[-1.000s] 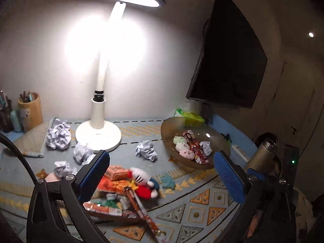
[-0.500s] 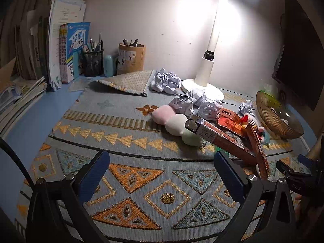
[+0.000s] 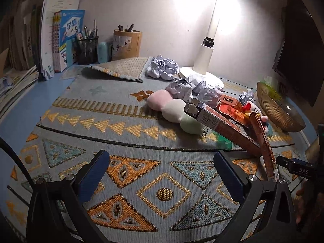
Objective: Organize objects
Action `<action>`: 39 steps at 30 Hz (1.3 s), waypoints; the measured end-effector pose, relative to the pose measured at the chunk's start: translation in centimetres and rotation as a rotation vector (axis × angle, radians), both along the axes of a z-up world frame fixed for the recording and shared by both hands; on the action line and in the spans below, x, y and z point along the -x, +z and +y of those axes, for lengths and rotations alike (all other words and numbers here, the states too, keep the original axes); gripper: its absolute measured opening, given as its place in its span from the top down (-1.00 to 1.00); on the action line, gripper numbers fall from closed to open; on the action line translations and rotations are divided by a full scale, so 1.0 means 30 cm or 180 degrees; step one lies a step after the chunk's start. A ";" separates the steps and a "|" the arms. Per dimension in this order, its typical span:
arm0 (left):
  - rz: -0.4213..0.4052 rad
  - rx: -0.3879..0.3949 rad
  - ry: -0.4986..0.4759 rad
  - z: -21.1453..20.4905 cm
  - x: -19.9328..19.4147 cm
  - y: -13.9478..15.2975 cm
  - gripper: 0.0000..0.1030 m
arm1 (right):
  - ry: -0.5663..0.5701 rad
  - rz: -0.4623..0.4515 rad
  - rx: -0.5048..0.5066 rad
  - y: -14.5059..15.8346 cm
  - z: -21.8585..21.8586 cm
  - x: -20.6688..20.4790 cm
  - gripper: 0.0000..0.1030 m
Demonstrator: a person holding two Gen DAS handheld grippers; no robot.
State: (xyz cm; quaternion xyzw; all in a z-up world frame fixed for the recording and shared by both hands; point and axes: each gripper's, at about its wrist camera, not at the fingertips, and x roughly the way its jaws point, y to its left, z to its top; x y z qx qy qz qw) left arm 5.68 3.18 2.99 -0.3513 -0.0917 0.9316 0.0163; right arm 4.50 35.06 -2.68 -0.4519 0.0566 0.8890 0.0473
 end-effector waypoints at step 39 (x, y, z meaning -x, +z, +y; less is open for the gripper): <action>-0.0696 0.0575 -0.0168 0.103 0.070 -0.080 -0.99 | -0.0013 -0.0097 -0.0192 -0.006 -0.037 0.012 -1.00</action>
